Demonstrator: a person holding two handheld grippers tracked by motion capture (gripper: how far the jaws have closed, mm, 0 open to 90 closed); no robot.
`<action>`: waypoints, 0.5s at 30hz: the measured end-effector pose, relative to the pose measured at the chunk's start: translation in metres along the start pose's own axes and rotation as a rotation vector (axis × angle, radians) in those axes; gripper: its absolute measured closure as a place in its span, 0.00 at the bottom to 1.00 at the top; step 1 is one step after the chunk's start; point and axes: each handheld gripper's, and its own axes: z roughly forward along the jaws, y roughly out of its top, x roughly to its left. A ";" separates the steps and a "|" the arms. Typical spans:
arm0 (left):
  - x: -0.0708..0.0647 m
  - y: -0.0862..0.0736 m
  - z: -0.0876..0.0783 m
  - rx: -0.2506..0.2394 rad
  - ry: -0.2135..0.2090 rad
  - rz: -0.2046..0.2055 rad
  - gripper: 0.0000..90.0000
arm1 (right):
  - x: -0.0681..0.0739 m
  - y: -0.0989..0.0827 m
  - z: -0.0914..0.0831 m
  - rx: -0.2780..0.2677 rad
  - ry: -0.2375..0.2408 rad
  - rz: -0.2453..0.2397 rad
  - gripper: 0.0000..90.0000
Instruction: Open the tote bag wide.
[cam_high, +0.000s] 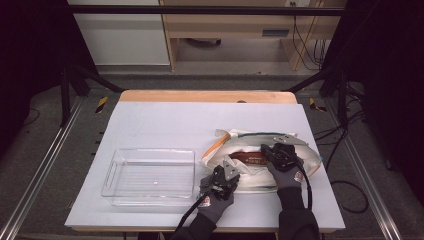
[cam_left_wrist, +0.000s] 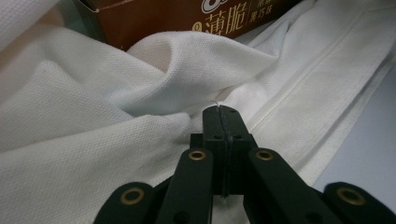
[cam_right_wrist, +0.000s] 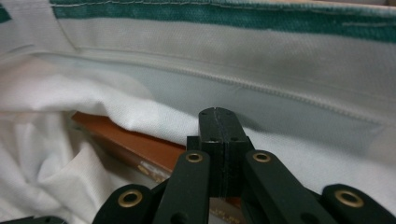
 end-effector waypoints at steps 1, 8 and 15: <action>0.000 0.000 0.000 -0.002 -0.004 -0.004 1.00 | 0.000 0.001 0.001 -0.001 -0.010 -0.007 1.00; 0.000 0.000 0.000 0.000 -0.009 -0.005 1.00 | -0.008 0.002 0.011 -0.037 -0.023 0.041 1.00; 0.001 0.000 0.001 0.002 -0.013 -0.007 1.00 | -0.005 0.003 0.018 -0.061 -0.092 0.029 1.00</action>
